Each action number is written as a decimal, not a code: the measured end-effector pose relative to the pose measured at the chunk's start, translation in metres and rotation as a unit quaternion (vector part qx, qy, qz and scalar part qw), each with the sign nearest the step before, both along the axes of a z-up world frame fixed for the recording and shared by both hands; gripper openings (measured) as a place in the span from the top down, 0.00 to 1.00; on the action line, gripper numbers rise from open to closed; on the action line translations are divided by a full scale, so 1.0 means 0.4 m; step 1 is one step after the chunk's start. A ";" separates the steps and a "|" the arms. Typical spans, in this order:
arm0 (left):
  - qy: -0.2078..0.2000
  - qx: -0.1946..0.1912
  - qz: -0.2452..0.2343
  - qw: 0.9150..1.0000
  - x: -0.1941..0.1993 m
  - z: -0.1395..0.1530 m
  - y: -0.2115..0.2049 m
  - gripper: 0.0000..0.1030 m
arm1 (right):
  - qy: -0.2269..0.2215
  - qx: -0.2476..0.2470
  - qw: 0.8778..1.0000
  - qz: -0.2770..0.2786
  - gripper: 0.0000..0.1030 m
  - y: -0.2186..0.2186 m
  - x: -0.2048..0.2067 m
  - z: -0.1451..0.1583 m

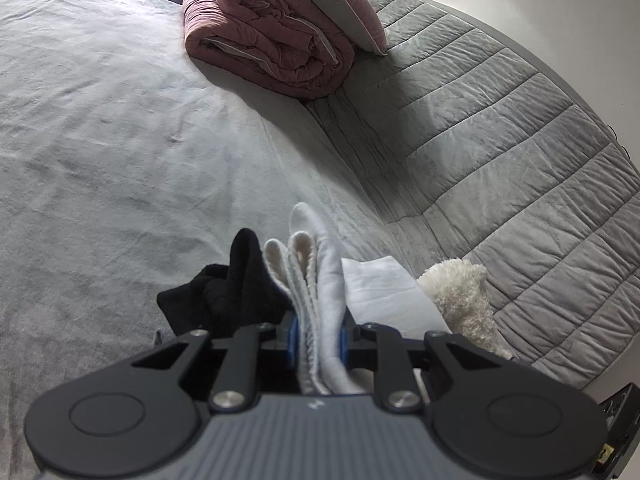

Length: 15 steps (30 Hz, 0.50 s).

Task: Fold clothes
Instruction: 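Lower the white bundle with both grippers beside the black clothes, then set the white trousers onto the clothes stack and open both grippers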

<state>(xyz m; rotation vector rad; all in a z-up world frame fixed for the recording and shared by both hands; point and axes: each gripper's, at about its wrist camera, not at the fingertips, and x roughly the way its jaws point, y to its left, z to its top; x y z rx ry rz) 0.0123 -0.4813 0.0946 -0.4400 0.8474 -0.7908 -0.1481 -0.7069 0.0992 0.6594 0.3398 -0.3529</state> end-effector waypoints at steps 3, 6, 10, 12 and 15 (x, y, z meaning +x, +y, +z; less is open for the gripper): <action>-0.024 0.006 -0.002 1.000 0.001 0.005 0.005 0.75 | 0.007 -0.007 1.000 0.004 0.90 0.006 0.002 -0.001; -0.052 0.014 0.001 0.999 -0.002 0.016 0.011 0.61 | 0.012 -0.017 1.000 -0.001 0.87 0.014 0.003 -0.006; -0.100 0.028 0.021 0.994 -0.014 0.048 0.039 0.54 | -0.003 -0.037 0.999 -0.029 0.86 0.017 -0.021 0.005; -0.125 0.030 0.022 0.991 -0.026 0.067 0.052 0.55 | -0.018 -0.045 0.998 -0.043 0.84 0.017 -0.036 0.016; -0.182 0.035 -0.004 0.983 -0.069 0.091 0.047 0.56 | -0.035 -0.052 0.998 -0.026 0.83 0.028 -0.041 0.029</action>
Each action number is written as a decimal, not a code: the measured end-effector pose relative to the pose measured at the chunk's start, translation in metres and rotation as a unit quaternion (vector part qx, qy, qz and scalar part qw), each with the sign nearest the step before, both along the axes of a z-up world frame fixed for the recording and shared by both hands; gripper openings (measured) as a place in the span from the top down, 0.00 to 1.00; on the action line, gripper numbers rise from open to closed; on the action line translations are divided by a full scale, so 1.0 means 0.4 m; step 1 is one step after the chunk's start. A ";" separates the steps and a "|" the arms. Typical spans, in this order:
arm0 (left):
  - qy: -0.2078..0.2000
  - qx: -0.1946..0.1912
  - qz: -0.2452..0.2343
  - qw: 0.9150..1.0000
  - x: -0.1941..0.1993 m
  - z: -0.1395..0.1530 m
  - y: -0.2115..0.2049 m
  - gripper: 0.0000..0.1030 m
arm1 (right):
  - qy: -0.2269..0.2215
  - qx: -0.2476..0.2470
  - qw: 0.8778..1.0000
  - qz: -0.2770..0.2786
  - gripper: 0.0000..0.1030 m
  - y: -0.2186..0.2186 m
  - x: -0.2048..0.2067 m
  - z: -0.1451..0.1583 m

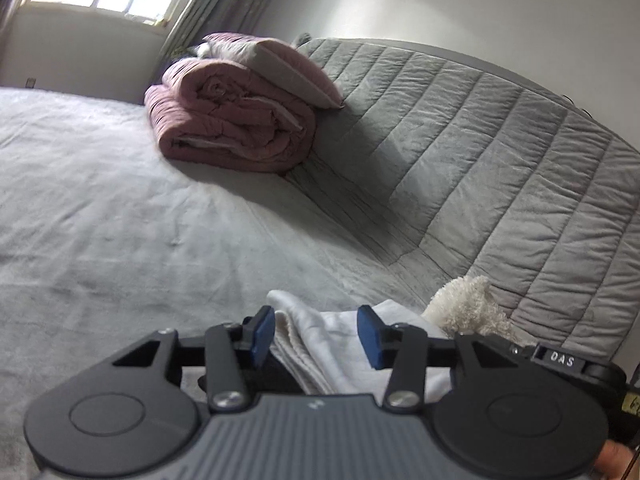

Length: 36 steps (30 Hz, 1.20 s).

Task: Fold clothes
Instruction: 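Set the white trousers onto the clothes stack and open both grippers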

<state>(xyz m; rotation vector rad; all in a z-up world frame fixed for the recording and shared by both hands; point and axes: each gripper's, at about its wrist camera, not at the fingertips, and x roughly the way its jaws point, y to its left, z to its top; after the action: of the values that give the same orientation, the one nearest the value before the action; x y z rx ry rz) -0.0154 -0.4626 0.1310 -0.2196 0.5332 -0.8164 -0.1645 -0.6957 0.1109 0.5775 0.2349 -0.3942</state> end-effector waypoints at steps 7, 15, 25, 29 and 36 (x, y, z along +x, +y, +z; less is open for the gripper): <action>-0.090 0.021 -0.053 0.994 -0.070 0.009 -0.027 0.59 | 0.029 -0.020 0.998 0.052 0.83 0.035 0.043 -0.004; -0.076 0.048 -0.065 0.994 -0.078 -0.056 -0.035 0.62 | 0.066 -0.017 0.996 0.049 0.89 0.038 0.064 -0.041; -0.081 0.054 -0.068 0.993 -0.084 -0.083 -0.031 0.62 | 0.098 -0.025 0.993 0.057 0.89 0.050 0.075 -0.054; -0.081 0.052 -0.068 0.993 -0.083 -0.085 -0.025 0.62 | 0.099 -0.036 0.993 0.058 0.88 0.060 0.074 -0.053; -0.076 0.045 -0.067 0.994 -0.078 -0.083 -0.020 0.62 | 0.045 -0.045 0.993 0.100 0.65 0.083 0.051 -0.024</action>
<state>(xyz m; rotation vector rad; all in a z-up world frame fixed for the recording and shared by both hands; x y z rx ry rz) -0.0467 -0.4706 0.0978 -0.0382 0.4431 -0.9301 -0.1442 -0.6624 0.1012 0.4442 0.3565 -0.2360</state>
